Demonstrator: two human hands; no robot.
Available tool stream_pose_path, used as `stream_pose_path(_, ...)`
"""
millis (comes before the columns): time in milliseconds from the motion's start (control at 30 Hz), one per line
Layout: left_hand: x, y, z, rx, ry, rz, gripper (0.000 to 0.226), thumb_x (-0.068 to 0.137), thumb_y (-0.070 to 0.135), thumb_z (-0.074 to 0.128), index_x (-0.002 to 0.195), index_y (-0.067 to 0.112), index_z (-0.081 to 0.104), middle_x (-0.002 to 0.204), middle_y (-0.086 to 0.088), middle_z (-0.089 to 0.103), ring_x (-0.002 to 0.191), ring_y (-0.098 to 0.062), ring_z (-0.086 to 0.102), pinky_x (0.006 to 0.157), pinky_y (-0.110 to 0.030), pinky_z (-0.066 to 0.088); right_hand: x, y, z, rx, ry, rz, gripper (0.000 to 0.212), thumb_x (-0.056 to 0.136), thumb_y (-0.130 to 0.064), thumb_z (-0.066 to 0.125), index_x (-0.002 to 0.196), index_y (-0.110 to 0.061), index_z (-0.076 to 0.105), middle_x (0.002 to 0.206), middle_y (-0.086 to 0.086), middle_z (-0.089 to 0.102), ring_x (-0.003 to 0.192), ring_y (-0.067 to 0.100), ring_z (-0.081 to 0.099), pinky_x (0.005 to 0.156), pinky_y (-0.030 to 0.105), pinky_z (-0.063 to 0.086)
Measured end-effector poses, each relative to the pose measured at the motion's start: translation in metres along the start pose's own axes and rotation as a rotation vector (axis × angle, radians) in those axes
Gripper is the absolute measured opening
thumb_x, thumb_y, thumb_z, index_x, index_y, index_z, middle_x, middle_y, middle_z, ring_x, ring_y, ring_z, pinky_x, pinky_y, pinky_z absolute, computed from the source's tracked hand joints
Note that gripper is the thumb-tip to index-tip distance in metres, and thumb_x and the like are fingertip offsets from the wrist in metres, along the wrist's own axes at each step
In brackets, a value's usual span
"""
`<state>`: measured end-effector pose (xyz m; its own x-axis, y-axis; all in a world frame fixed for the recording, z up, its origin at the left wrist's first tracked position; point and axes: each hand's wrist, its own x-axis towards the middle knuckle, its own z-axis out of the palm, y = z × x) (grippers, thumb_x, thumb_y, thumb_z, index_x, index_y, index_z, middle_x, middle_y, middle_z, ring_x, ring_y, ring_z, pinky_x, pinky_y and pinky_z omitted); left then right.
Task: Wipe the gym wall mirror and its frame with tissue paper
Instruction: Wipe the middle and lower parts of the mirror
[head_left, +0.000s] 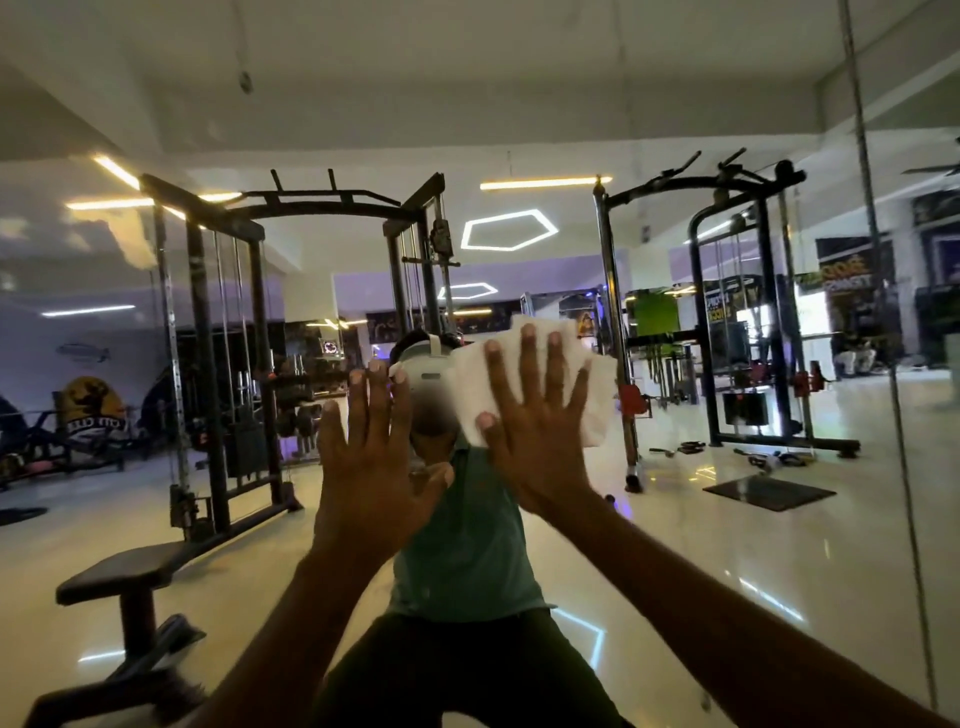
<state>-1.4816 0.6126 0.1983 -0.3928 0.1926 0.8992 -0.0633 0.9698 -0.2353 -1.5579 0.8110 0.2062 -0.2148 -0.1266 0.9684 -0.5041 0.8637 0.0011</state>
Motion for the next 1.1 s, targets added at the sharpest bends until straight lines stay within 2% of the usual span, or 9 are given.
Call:
stream_pose_path(200, -0.004, -0.014, 0.003, 0.037, 0.012, 0.032, 0.103, 0.089, 0.078, 0.032, 0.165, 0.013, 0.007, 0.173, -0.014, -0.005, 0.160, -0.034, -0.006, 0.125, -0.061, 0.011, -0.021, 0.038, -0.009, -0.006, -0.093, -0.237, 0.067, 0.109, -0.051, 0.029, 0.168, -0.030, 0.007, 0.176, 0.006, -0.009, 0.161, 0.032, -0.014, 0.126, 0.065, -0.004)
stream_pose_path(400, 0.000, 0.029, 0.002, -0.002, -0.019, -0.100, 0.102, 0.088, 0.069, 0.028, 0.165, 0.007, 0.003, 0.171, -0.019, -0.010, 0.158, -0.037, -0.010, 0.125, -0.055, 0.003, -0.059, 0.169, -0.036, -0.068, -0.036, 0.190, 0.073, 0.104, -0.051, 0.030, 0.168, -0.023, 0.010, 0.176, 0.010, -0.006, 0.161, 0.036, -0.008, 0.124, 0.071, 0.005)
stream_pose_path(533, 0.020, 0.107, 0.017, -0.134, -0.026, 0.036, 0.093, 0.094, 0.066, 0.030, 0.166, 0.011, 0.008, 0.173, -0.015, -0.005, 0.160, -0.034, -0.004, 0.127, -0.056, 0.006, -0.046, 0.131, -0.022, -0.026, 0.049, 0.426, 0.075, 0.103, -0.057, 0.026, 0.168, -0.023, 0.009, 0.174, 0.017, -0.001, 0.159, 0.043, -0.002, 0.121, 0.075, 0.008)
stream_pose_path(633, 0.029, 0.132, 0.030, -0.110, -0.053, 0.075, 0.094, 0.094, 0.071, 0.028, 0.165, 0.011, 0.015, 0.173, -0.016, 0.004, 0.159, -0.035, 0.006, 0.125, -0.062, 0.016, -0.053, 0.125, -0.019, -0.003, -0.036, 0.194, 0.079, 0.103, -0.069, 0.008, 0.168, -0.024, 0.009, 0.175, 0.014, -0.007, 0.160, 0.039, -0.010, 0.124, 0.064, -0.012)
stream_pose_path(733, 0.027, 0.123, 0.040, -0.052, 0.016, 0.108, 0.092, 0.095, 0.072, 0.029, 0.165, 0.013, 0.018, 0.173, -0.014, 0.007, 0.159, -0.034, 0.008, 0.127, -0.056, 0.007, -0.067, 0.192, -0.031, -0.033, -0.064, 0.029, 0.070, 0.107, -0.061, 0.015, 0.168, -0.029, 0.004, 0.175, 0.005, -0.013, 0.161, 0.031, -0.015, 0.125, 0.067, -0.007)
stream_pose_path(833, 0.027, 0.122, 0.041, -0.024, 0.062, 0.121, 0.091, 0.096, 0.071, 0.028, 0.164, 0.011, 0.022, 0.172, -0.015, 0.010, 0.159, -0.035, 0.012, 0.128, -0.051, -0.001, -0.081, 0.289, -0.043, -0.150, -0.060, 0.275, 0.084, 0.101, -0.053, 0.041, 0.168, -0.023, -0.001, 0.175, 0.011, -0.013, 0.160, 0.035, -0.015, 0.121, 0.075, 0.004)
stream_pose_path(900, 0.028, 0.128, 0.043, -0.017, 0.070, 0.088, 0.091, 0.095, 0.070, 0.029, 0.163, 0.009, 0.023, 0.171, -0.017, 0.013, 0.158, -0.037, 0.015, 0.127, -0.054, 0.002, -0.083, 0.325, -0.054, -0.126, -0.103, 0.453, 0.092, 0.098, -0.064, 0.040, 0.168, -0.018, 0.002, 0.174, 0.013, -0.013, 0.160, 0.038, -0.015, 0.119, 0.078, 0.006)
stream_pose_path(1000, 0.029, 0.130, 0.044, 0.003, 0.094, 0.088, 0.090, 0.096, 0.070, 0.026, 0.162, 0.007, 0.026, 0.169, -0.021, 0.019, 0.155, -0.042, 0.022, 0.126, -0.058, 0.007, -0.071, 0.293, -0.055, 0.030, -0.031, 0.681, 0.091, 0.097, -0.078, 0.001, 0.168, -0.021, 0.004, 0.174, 0.015, -0.007, 0.159, 0.042, -0.007, 0.121, 0.076, 0.006)
stream_pose_path(1100, 0.026, 0.137, 0.044, -0.001, 0.092, 0.074, 0.097, 0.094, 0.074, 0.027, 0.163, 0.006, 0.018, 0.170, -0.023, 0.012, 0.156, -0.044, 0.015, 0.126, -0.061, 0.007, -0.070, 0.205, -0.039, 0.021, 0.002, 0.602, 0.083, 0.100, -0.071, -0.003, 0.168, -0.023, 0.002, 0.173, 0.021, -0.002, 0.158, 0.049, 0.000, 0.121, 0.076, 0.004)
